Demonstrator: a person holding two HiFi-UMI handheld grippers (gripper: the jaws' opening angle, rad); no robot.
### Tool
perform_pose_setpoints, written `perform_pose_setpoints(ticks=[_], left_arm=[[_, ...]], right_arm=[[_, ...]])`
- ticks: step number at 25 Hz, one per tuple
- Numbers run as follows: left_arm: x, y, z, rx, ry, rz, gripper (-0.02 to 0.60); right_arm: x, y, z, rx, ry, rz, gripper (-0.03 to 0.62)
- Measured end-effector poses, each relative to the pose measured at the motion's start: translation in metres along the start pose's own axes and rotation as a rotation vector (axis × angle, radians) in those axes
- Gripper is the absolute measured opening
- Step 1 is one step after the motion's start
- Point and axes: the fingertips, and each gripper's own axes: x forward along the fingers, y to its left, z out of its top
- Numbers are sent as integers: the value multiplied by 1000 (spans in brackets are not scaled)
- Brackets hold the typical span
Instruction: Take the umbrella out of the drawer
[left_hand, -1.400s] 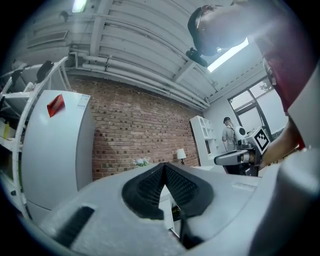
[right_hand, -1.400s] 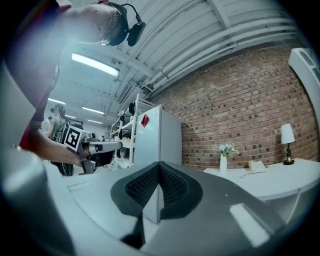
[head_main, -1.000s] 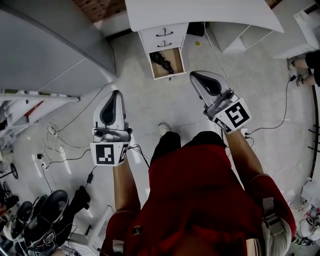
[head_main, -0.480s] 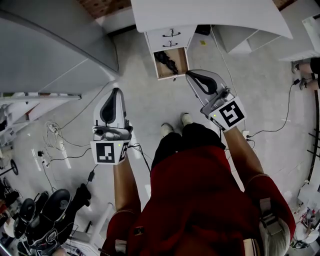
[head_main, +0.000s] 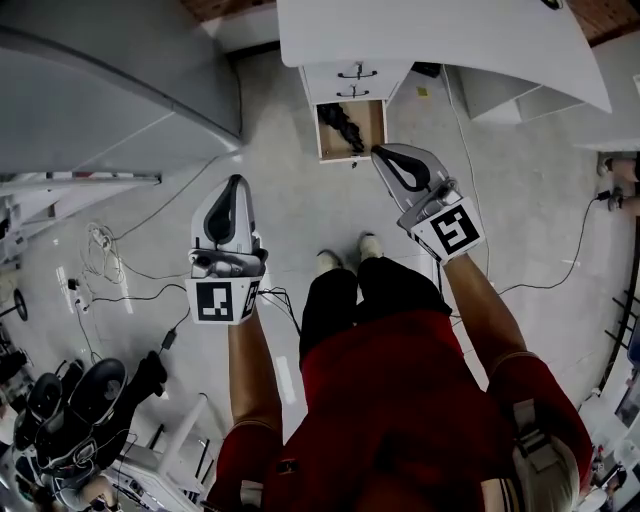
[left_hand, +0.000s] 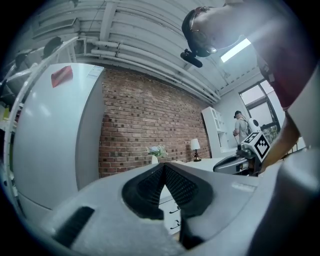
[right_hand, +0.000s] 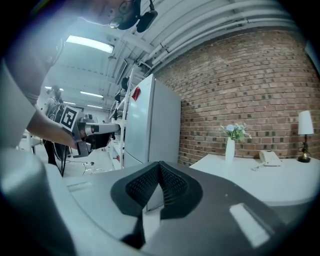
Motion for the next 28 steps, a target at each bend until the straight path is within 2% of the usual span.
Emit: perform_pose_setpoints(ticks=[7, 13, 23, 28], left_arm=[[15, 9, -50, -16, 32, 16, 3], [26, 14, -108, -15, 25, 4, 3], [41, 27, -238, 7, 22, -25, 3], [48, 34, -306, -9, 26, -21, 3]], right_arm=[[25, -17, -46, -5, 33, 1, 12], [51, -25, -101, -20, 27, -22, 12], [100, -35, -225, -23, 39, -39, 12], [125, -46, -292, -11, 49, -52, 12]])
